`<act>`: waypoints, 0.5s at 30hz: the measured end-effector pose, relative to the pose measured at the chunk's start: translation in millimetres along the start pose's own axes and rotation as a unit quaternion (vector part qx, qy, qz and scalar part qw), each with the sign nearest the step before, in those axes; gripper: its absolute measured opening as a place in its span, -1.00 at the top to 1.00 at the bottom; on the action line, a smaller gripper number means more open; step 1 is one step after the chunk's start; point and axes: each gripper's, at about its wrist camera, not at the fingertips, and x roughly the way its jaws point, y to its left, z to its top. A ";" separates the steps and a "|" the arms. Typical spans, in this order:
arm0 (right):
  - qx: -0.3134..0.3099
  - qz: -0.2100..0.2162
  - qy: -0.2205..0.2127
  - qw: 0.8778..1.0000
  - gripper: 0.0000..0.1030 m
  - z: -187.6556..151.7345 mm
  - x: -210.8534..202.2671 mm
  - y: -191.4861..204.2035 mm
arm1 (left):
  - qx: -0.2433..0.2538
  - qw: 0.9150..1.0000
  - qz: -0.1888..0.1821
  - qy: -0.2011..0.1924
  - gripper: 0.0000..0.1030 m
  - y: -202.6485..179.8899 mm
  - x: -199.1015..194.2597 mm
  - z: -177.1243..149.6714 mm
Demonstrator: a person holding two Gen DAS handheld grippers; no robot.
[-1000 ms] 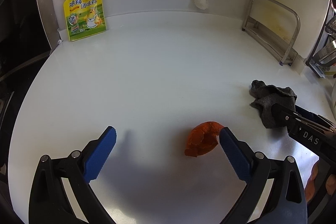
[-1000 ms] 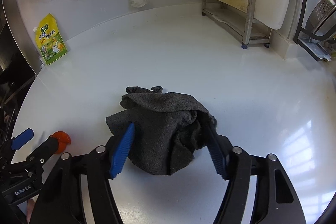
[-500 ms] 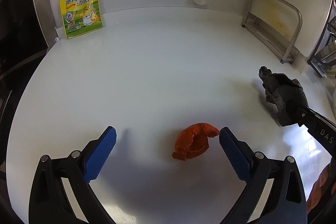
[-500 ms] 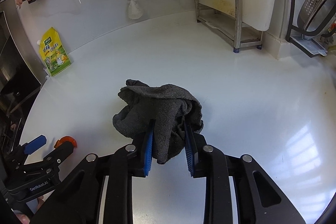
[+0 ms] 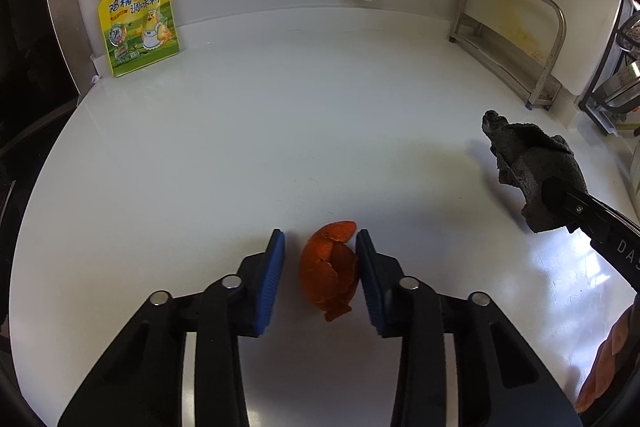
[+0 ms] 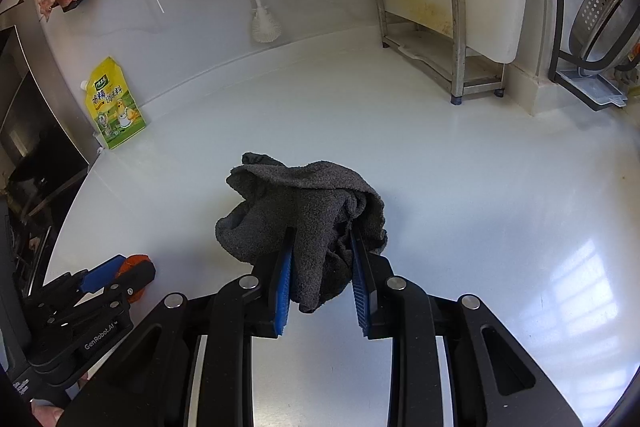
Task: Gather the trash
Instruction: 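Grasp the orange peel with the left tool while the right tool grasps the grey cloth, then carry the orange peel and grey cloth over the grey bin with both tools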
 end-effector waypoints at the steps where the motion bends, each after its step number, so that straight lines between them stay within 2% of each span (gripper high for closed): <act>1: -0.001 0.000 -0.002 1.000 0.51 -0.3 -0.7 0.4 | 0.003 1.000 0.000 -0.003 0.50 -1.2 -1.0 -0.7; 7: -0.005 0.001 -0.017 1.000 0.52 -4.0 -11.2 5.0 | 0.000 1.000 -0.028 -0.008 0.64 -0.2 -9.3 -4.4; 15: -0.004 -0.010 -0.032 0.999 0.52 -34.9 -42.8 16.7 | 0.031 0.998 -0.019 -0.047 0.64 0.8 -50.2 -23.7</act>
